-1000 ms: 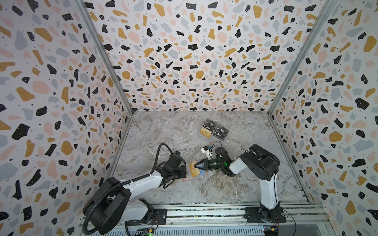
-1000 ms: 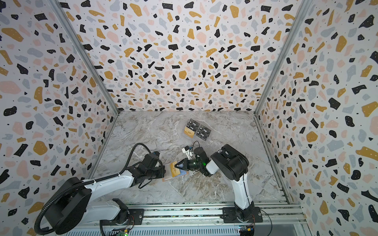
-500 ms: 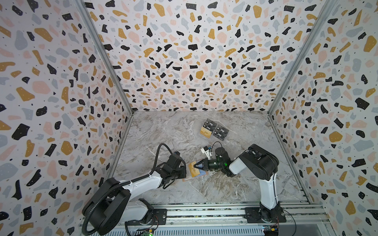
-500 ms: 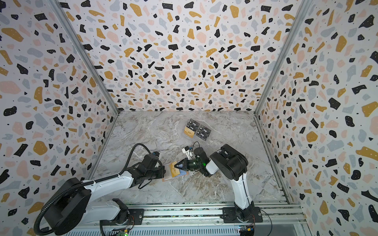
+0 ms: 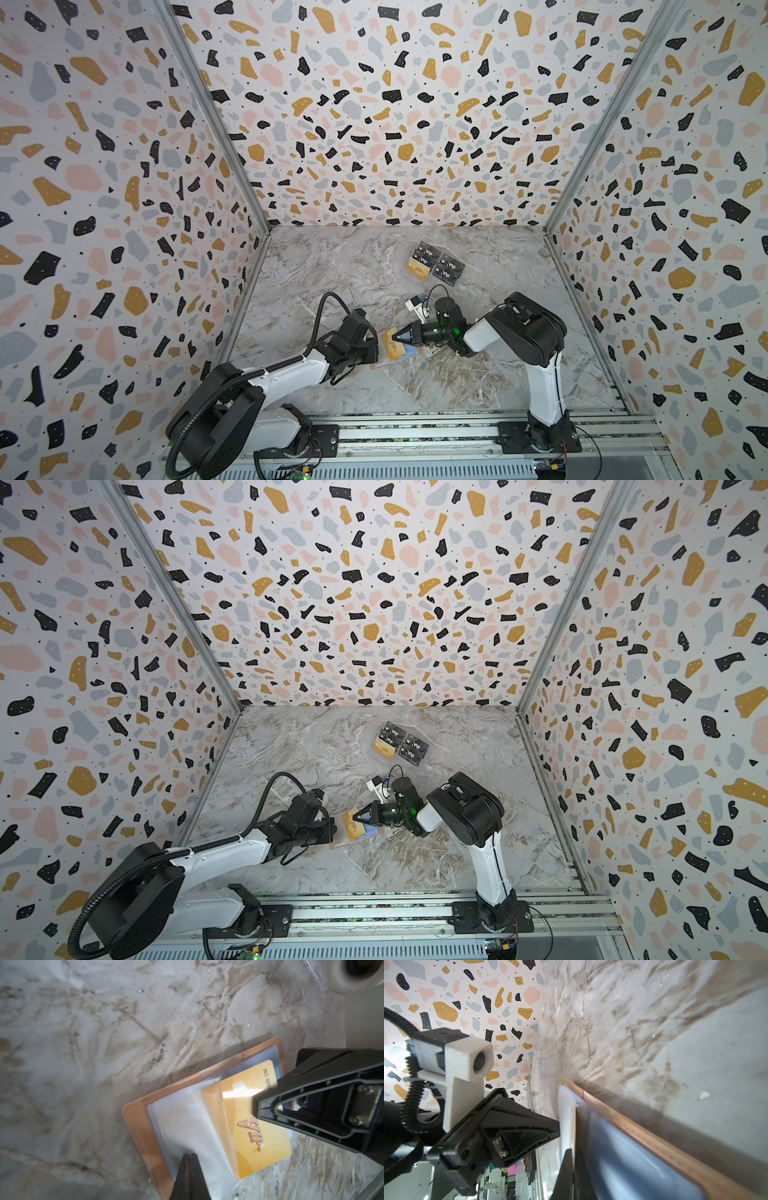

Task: Insert credit cards into a card holder
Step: Insert the credit card into the card slot.

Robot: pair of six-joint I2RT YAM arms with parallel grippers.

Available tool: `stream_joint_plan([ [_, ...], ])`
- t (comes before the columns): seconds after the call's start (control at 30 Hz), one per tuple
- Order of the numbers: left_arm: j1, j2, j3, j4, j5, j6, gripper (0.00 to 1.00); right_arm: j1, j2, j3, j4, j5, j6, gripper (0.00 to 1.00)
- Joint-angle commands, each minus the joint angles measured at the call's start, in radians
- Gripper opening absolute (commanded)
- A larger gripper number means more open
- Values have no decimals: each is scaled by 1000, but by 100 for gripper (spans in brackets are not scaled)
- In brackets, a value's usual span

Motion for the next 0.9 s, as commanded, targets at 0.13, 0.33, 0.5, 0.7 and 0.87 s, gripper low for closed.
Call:
stream_joint_plan([
  [0.13, -4, 32, -21, -60, 24, 16, 0, -17, -5, 40, -55, -29, -81, 0],
  [0.33, -4, 24, -34, -56, 20, 7, 0, -12, 28, 27, 31, -61, 7, 0],
  [0.5, -4, 13, -43, -57, 17, 7, 0, 3, 55, 30, 77, -67, 73, 0],
  [0.7, -4, -12, -47, -81, 10, 16, 0, 6, 59, 17, 101, -57, 116, 0],
  [0.87, -4, -28, -36, -124, -6, 28, 1, 7, 51, 19, 43, -49, 85, 0],
])
